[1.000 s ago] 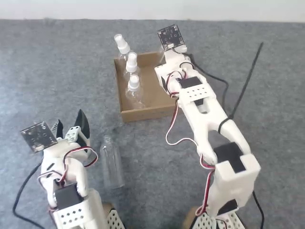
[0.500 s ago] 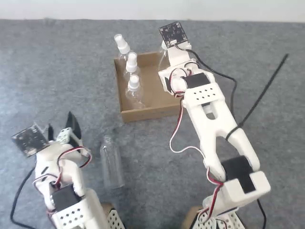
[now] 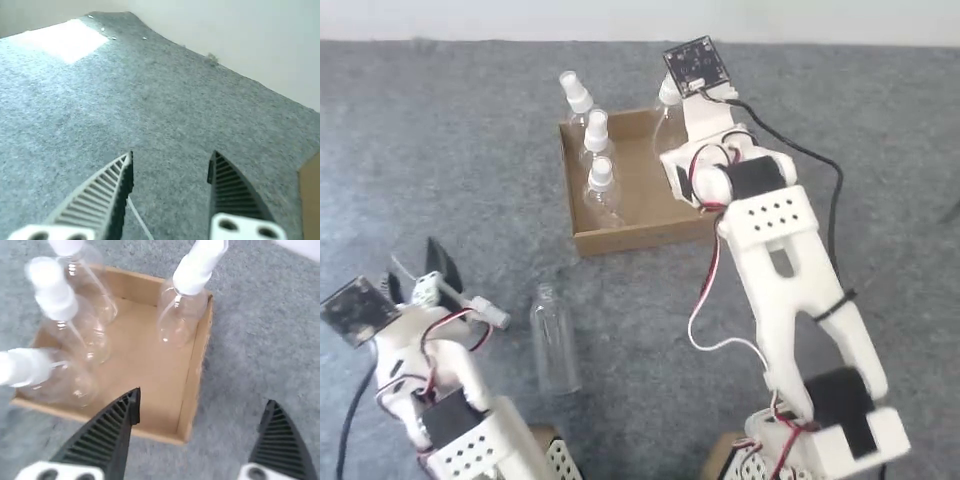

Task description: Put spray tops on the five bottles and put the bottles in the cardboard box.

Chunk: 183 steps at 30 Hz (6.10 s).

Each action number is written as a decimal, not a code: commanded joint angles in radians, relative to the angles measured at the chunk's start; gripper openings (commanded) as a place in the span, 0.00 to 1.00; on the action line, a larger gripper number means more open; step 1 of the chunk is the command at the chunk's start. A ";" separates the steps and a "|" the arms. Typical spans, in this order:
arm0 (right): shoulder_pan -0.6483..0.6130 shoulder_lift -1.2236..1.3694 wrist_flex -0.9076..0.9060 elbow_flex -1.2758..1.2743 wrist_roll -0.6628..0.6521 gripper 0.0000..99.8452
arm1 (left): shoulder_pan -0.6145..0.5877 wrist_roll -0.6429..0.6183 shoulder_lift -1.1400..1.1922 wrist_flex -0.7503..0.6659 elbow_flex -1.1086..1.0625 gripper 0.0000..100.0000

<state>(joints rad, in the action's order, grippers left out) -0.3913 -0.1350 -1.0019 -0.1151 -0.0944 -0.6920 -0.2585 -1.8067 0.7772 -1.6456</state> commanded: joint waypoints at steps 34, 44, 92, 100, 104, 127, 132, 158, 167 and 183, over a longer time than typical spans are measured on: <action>-0.671 -0.288 -0.202 -0.126 0.471 0.24 | -0.410 -0.035 -0.015 -0.138 -0.012 0.23; -0.730 -0.288 0.007 -0.288 0.477 0.24 | -0.470 -0.041 -0.015 -0.167 -0.021 0.23; -0.727 0.412 -0.165 0.110 0.623 0.23 | -0.463 -0.071 -0.015 -0.167 -0.024 0.23; -0.727 0.424 -0.209 0.132 0.546 0.20 | -0.463 -0.071 -0.015 -0.167 -0.024 0.23; -0.727 0.427 -0.205 0.132 0.486 0.12 | -0.463 -0.071 -0.015 -0.166 -0.024 0.23; -0.624 0.421 -0.262 0.133 -0.080 0.11 | -0.463 -0.071 -0.015 -0.166 -0.024 0.23; -0.627 0.421 -0.260 0.135 -0.183 0.12 | -0.463 -0.071 -0.015 -0.166 -0.024 0.23; -0.630 0.432 -0.318 0.166 0.029 0.29 | -0.463 -0.071 -0.015 -0.166 -0.025 0.23; -0.639 0.432 -0.335 0.169 0.095 0.29 | -0.463 -0.071 -0.015 -0.166 -0.025 0.23; -0.641 0.499 -0.277 0.183 0.138 0.23 | -0.462 -0.071 -0.015 -0.164 -0.025 0.23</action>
<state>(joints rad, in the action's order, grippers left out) -1.0357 0.3575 -1.2935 -0.0077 0.0330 -1.1600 -0.3168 -1.8067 0.6406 -1.6794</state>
